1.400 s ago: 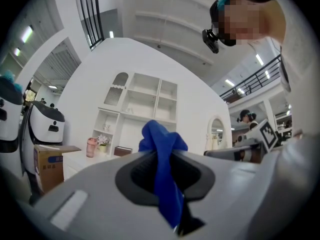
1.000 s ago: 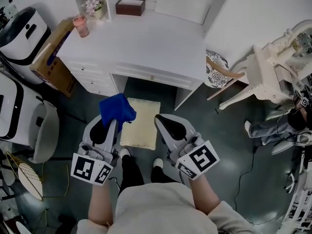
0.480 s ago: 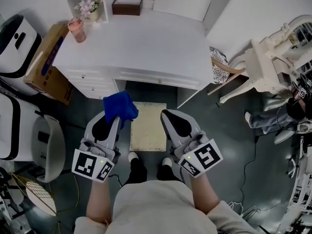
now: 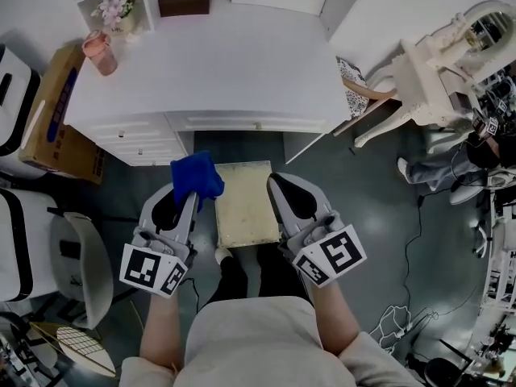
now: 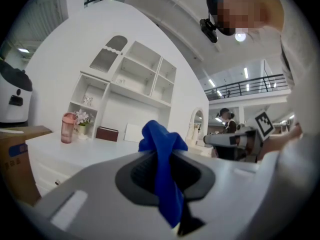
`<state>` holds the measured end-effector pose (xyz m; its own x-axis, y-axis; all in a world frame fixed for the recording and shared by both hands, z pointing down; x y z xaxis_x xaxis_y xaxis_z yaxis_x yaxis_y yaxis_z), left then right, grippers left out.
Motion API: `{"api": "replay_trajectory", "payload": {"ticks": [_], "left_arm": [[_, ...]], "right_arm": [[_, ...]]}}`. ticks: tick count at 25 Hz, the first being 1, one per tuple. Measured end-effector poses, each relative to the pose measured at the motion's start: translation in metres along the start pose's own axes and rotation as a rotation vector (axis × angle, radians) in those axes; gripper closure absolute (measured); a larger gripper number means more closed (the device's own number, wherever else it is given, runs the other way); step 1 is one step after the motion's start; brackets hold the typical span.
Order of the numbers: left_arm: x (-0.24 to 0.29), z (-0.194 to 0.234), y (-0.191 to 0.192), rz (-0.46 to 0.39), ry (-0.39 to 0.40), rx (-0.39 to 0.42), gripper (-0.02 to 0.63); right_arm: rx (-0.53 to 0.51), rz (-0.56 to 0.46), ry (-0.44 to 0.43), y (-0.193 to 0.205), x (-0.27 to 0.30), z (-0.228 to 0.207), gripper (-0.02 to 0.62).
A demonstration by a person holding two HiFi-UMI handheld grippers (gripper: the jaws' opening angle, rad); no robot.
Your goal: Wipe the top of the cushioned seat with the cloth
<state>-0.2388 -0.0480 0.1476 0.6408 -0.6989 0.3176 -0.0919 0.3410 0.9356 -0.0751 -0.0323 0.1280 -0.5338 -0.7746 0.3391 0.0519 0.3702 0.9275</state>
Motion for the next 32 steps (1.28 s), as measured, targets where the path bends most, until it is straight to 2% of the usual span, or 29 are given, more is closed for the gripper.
{"api": "replay_trajectory", "payload": {"ticks": [7, 15, 21, 32], "left_arm": [[0.036, 0.01, 0.026, 0.064, 0.015, -0.045, 0.552], [0.073, 0.021, 0.065, 0.136, -0.022, -0.105, 0.552], [0.106, 0.033, 0.106, 0.202, -0.075, -0.164, 0.552], [0.173, 0.05, 0.203, 0.353, -0.14, -0.23, 0.552]], "right_arm": [[0.02, 0.039, -0.004, 0.018, 0.02, -0.022, 0.6], [0.029, 0.077, -0.065, 0.04, 0.055, -0.052, 0.6], [0.008, 0.121, -0.121, 0.059, 0.083, -0.073, 0.6], [0.042, 0.183, -0.194, 0.121, 0.128, -0.118, 0.6]]}}
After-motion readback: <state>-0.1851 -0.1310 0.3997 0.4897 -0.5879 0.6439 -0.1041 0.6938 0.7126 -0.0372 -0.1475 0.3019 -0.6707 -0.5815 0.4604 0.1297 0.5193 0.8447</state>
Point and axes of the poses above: the fingertips, and each gripper's own axes: x forward along the fingers, z to its left, y out of its underside, the point moved 2 cm from there along -x, backward along the fingers, and after that the axes turned 14 degrees about z, right-handed, at the moved point
